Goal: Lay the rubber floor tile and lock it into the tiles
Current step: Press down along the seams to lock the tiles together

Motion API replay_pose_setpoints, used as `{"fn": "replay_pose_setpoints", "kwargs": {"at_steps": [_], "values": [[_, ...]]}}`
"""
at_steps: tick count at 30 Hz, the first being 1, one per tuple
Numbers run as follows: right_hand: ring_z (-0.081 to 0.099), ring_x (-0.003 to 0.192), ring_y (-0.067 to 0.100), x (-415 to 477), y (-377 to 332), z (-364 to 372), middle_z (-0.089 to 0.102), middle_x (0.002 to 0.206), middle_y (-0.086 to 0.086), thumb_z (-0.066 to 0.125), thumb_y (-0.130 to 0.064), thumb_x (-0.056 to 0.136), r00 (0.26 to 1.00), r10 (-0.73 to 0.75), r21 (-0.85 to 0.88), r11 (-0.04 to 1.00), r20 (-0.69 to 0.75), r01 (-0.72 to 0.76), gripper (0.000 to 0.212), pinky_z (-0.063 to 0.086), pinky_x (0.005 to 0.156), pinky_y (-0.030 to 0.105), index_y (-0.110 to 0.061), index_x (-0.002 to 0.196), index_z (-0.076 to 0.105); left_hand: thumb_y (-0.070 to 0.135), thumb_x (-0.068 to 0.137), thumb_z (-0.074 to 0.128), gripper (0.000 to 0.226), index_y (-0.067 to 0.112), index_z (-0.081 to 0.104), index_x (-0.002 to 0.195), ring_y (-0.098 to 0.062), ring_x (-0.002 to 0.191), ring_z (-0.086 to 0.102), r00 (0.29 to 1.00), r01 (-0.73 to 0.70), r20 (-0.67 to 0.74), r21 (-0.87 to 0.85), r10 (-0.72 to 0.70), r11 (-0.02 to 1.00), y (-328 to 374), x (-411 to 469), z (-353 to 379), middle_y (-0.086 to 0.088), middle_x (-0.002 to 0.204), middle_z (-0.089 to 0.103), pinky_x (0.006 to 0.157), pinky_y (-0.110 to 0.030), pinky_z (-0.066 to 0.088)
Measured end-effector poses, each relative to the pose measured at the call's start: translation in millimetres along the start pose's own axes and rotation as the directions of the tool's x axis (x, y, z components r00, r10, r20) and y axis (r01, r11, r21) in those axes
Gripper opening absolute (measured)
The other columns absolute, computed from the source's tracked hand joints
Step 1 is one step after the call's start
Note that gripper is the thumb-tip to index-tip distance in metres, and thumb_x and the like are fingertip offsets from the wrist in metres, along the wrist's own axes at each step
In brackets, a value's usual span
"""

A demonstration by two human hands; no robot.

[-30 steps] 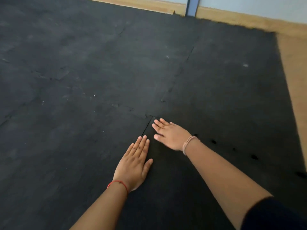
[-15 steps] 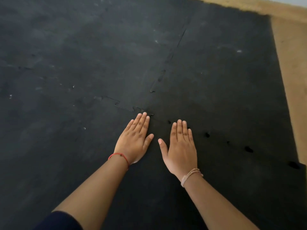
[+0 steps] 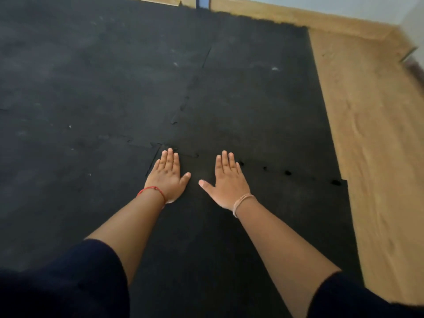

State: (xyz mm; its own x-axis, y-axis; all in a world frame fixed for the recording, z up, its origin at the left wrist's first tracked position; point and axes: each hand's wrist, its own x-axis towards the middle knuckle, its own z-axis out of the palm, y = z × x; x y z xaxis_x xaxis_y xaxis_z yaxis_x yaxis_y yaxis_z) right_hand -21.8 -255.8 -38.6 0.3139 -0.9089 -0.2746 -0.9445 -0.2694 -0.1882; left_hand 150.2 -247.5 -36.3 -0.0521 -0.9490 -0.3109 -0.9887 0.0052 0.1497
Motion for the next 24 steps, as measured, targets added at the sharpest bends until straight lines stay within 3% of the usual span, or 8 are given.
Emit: {"fn": "replay_pose_setpoints", "kwargs": {"at_steps": [4, 9, 12, 19, 24], "values": [[-0.029, 0.136, 0.021, -44, 34, 17, -0.022, 0.154, 0.012, 0.011, -0.071, 0.083, 0.993, 0.023, -0.102, 0.994, -0.117, -0.035, 0.090, -0.012, 0.113, 0.037, -0.009, 0.138, -0.022, 0.044, 0.097, 0.014, 0.063, 0.011, -0.013, 0.144, -0.015, 0.141, -0.020, 0.979, -0.195, -0.061, -0.029, 0.193, 0.980, 48, -8, 21, -0.005, 0.156, -0.019, 0.111, -0.027, -0.014], [-0.023, 0.141, 0.023, -27, 43, 12, -0.021, 0.155, 0.011, 0.018, -0.079, 0.077, 0.999, -0.015, -0.094, 0.996, -0.052, 0.010, 0.102, -0.013, 0.111, 0.037, -0.008, 0.143, -0.015, 0.045, 0.095, 0.011, 0.058, 0.018, -0.020, 0.136, -0.009, 0.134, -0.025, 0.959, -0.193, -0.213, -0.019, 0.184, 0.981, 50, 0, 37, 0.002, 0.148, -0.024, 0.110, -0.026, -0.014], [-0.020, 0.142, 0.023, -24, 47, 12, -0.019, 0.156, 0.011, 0.021, -0.080, 0.076, 1.000, -0.023, -0.069, 0.997, -0.012, 0.022, 0.104, -0.012, 0.112, 0.036, -0.008, 0.144, -0.013, 0.047, 0.094, 0.010, 0.058, 0.019, -0.020, 0.135, -0.010, 0.135, -0.024, 0.956, -0.189, -0.230, -0.010, 0.182, 0.982, 49, 4, 41, 0.004, 0.145, -0.025, 0.111, -0.026, -0.014], [-0.016, 0.143, 0.025, -20, 46, -9, -0.017, 0.156, 0.012, 0.033, -0.078, 0.076, 0.989, -0.019, -0.056, 0.998, 0.144, 0.027, 0.109, -0.004, 0.115, 0.038, -0.007, 0.146, -0.011, 0.045, 0.096, 0.013, 0.061, 0.016, -0.021, 0.136, -0.010, 0.135, -0.025, 0.972, -0.166, -0.162, 0.024, 0.168, 0.986, 53, 0, 32, 0.001, 0.149, -0.024, 0.111, -0.027, -0.013], [-0.012, 0.144, 0.024, -17, 49, -29, -0.014, 0.157, 0.011, 0.043, -0.068, 0.081, 0.972, -0.020, 0.058, 0.998, 0.232, 0.007, 0.102, 0.001, 0.116, 0.038, -0.006, 0.146, -0.006, 0.042, 0.097, 0.013, 0.064, 0.007, -0.016, 0.143, -0.020, 0.142, -0.019, 0.996, -0.072, 0.055, 0.059, 0.069, 0.996, 75, 1, 11, -0.010, 0.155, -0.022, 0.116, -0.034, -0.007]]}}
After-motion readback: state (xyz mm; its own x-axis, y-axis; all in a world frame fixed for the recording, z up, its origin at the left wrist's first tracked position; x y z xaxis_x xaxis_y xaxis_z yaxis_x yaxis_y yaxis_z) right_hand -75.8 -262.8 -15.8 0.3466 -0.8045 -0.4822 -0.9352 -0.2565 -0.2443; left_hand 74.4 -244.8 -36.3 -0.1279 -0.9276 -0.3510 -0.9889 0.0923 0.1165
